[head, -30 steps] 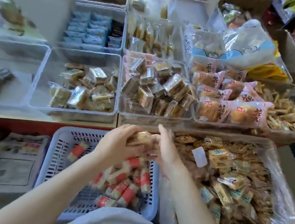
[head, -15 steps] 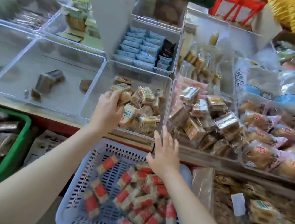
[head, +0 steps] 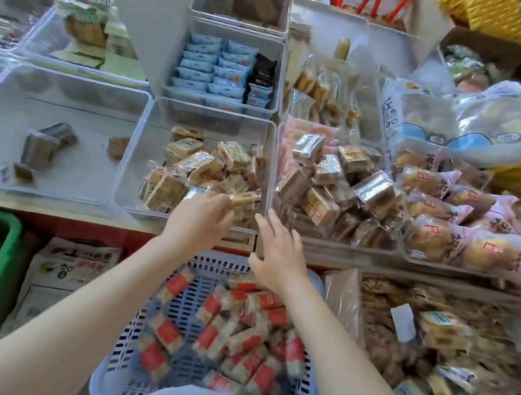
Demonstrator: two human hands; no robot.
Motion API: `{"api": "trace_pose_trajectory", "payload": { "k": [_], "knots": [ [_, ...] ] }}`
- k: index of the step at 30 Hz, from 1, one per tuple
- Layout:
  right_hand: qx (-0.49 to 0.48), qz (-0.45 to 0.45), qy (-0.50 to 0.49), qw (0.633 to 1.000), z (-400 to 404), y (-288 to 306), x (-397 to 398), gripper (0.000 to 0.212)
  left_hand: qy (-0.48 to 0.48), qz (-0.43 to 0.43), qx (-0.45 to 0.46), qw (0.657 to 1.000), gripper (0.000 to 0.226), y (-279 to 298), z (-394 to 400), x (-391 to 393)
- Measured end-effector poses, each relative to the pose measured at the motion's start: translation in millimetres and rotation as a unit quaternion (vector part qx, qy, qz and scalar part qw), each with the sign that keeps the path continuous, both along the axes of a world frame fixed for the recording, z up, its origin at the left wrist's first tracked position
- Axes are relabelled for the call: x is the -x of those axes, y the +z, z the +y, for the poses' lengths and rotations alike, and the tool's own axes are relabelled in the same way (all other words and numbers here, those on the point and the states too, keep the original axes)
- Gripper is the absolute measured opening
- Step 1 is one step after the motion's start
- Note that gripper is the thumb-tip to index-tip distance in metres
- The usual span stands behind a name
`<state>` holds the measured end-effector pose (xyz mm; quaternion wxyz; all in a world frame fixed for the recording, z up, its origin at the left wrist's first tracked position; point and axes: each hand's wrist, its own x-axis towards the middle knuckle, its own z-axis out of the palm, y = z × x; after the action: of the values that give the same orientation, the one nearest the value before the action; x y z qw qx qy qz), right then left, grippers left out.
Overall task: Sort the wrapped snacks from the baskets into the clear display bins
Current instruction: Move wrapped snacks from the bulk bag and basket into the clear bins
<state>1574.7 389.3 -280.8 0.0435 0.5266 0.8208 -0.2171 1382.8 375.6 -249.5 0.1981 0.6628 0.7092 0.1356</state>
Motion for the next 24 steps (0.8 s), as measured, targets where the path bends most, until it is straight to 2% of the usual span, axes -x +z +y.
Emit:
{"api": "trace_pose_trajectory", "payload": {
  "k": [3, 7, 11, 13, 17, 20, 24],
  "knots": [
    [-0.04, 0.078, -0.074, 0.993, -31, 11, -22, 0.064, -0.046, -0.023, 0.089, 0.995, 0.032, 4, -21, -36],
    [-0.037, 0.099, -0.183, 0.977, -86, -6, -86, 0.048, -0.109, -0.001, 0.155, 0.982, 0.024, -9, -36, -88],
    [-0.058, 0.037, -0.331, 0.941, -123, -20, -175, 0.038, -0.186, 0.004, 0.196, 0.963, 0.026, -20, -50, -153],
    [-0.029, -0.029, -0.394, 0.918, -134, -22, -217, 0.044, -0.216, 0.008, 0.203, 0.955, 0.028, -19, -57, -184],
    [0.123, -0.12, -0.446, 0.879, -151, -34, -278, 0.061, -0.268, 0.022, 0.223, 0.937, 0.026, -17, -66, -228],
    [0.176, -0.147, -0.424, 0.876, -157, -46, -293, 0.07, -0.278, 0.027, 0.226, 0.933, 0.027, -15, -70, -245],
    [0.164, -0.154, -0.414, 0.882, -146, -54, -298, 0.08, -0.283, 0.04, 0.212, 0.934, 0.027, -11, -72, -257]
  ]
}}
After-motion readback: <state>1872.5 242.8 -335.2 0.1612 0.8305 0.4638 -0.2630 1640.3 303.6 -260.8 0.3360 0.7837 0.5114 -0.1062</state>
